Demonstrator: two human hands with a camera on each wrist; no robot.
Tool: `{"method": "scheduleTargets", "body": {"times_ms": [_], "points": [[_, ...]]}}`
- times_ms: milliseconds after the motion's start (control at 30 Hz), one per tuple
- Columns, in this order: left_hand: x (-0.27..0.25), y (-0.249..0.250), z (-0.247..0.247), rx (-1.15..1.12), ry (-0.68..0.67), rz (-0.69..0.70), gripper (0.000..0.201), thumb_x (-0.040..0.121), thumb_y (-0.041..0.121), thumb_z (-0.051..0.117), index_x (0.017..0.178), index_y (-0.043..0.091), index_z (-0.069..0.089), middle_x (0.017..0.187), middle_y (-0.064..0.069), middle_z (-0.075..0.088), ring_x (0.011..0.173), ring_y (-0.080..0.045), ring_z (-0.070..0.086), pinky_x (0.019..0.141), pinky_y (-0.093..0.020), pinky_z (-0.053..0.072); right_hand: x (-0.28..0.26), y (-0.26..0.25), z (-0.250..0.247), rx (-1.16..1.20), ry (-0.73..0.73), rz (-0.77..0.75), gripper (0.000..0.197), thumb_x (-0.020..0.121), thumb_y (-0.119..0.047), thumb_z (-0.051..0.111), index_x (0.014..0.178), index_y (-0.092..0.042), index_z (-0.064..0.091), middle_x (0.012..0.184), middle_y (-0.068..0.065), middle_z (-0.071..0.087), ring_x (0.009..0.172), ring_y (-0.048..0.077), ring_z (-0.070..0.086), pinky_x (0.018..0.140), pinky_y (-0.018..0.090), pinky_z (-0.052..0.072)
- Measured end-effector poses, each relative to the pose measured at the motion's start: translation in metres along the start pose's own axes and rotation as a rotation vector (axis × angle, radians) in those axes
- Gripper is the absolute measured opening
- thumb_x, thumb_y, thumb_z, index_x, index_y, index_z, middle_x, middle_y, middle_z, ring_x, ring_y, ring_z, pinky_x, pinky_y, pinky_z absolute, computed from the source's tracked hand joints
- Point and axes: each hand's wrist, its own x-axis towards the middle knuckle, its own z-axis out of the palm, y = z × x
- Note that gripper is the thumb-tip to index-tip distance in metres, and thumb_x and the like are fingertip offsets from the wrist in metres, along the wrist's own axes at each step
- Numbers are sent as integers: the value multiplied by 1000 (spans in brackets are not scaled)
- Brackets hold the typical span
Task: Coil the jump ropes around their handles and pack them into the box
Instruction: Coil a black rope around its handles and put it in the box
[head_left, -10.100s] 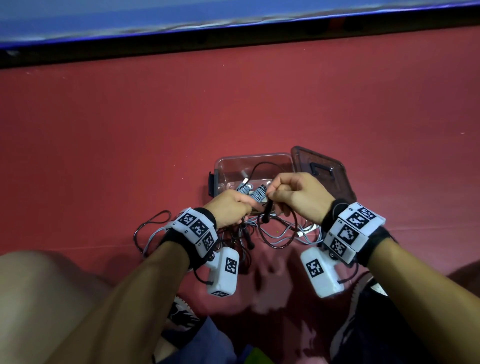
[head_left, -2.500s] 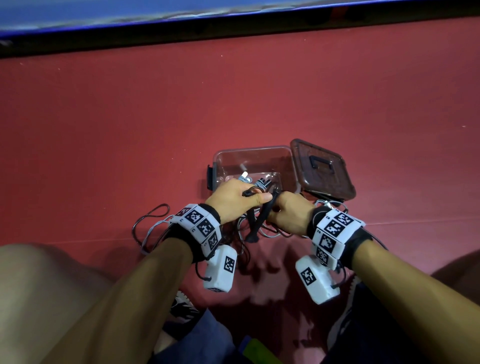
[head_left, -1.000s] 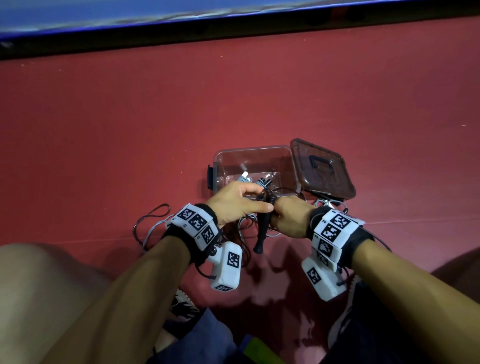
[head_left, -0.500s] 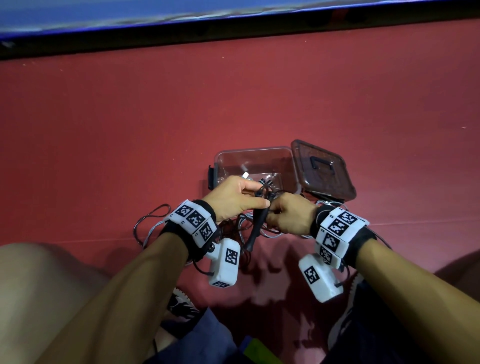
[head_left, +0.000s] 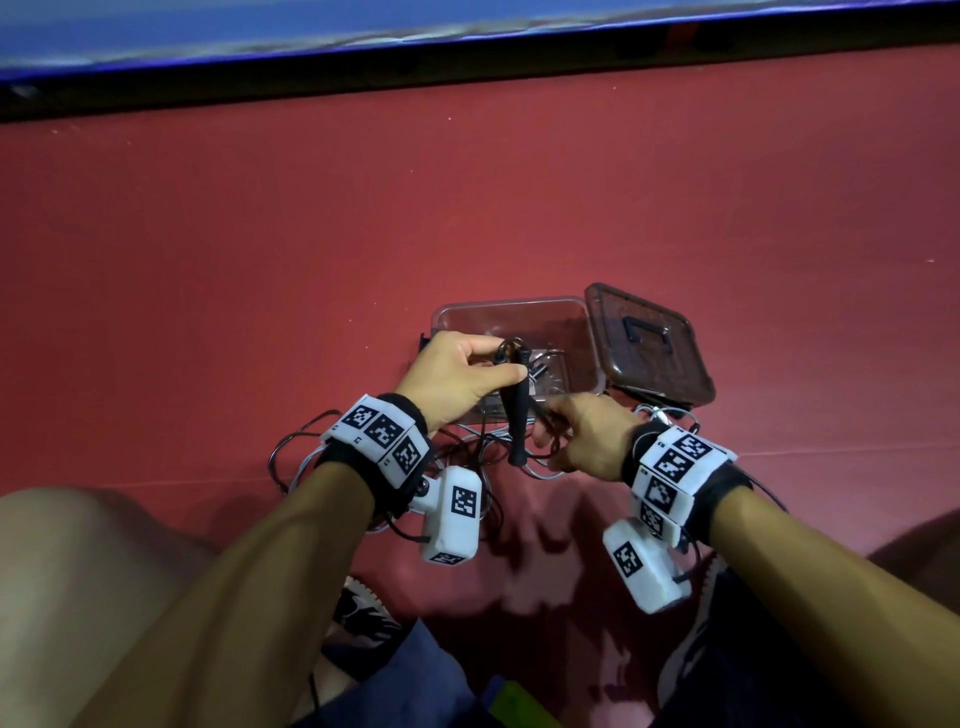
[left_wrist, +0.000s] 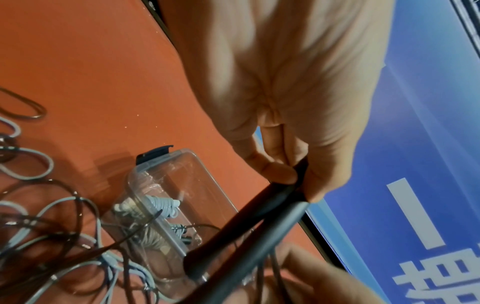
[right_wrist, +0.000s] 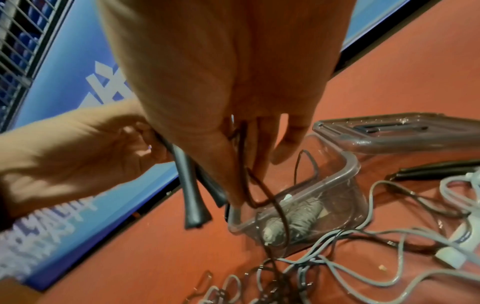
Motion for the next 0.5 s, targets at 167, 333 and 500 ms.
{"method": "scheduleTargets", "body": {"times_ms": [167,333,500], "points": [[1,1,-3,52,71,-10,13,86,14,77,99,13,81,86,8,76,75,0,62,83,-21,50,5,0,3,422,97,-64,25,79,-9,70,96,-23,59,77,-2,70,73,18,66,81,41,58],[1,-1,-5,125,151,-17,12,85,16,77,96,17,82,78,14,75,67,8,63,77,-18,49,0,-7,-1,660,69,-64,20,97,-4,60,116,-9,61,84,0,67,66,5,58,65,13,48],[-3,-2,-4,165,168,-45,11,84,19,77,94,20,82,75,12,76,70,-1,67,85,-26,57,2,-3,-2,542,51,-18,8,94,-10,66,98,-3,64,72,6,68,59,13,59,60,24,51]]}}
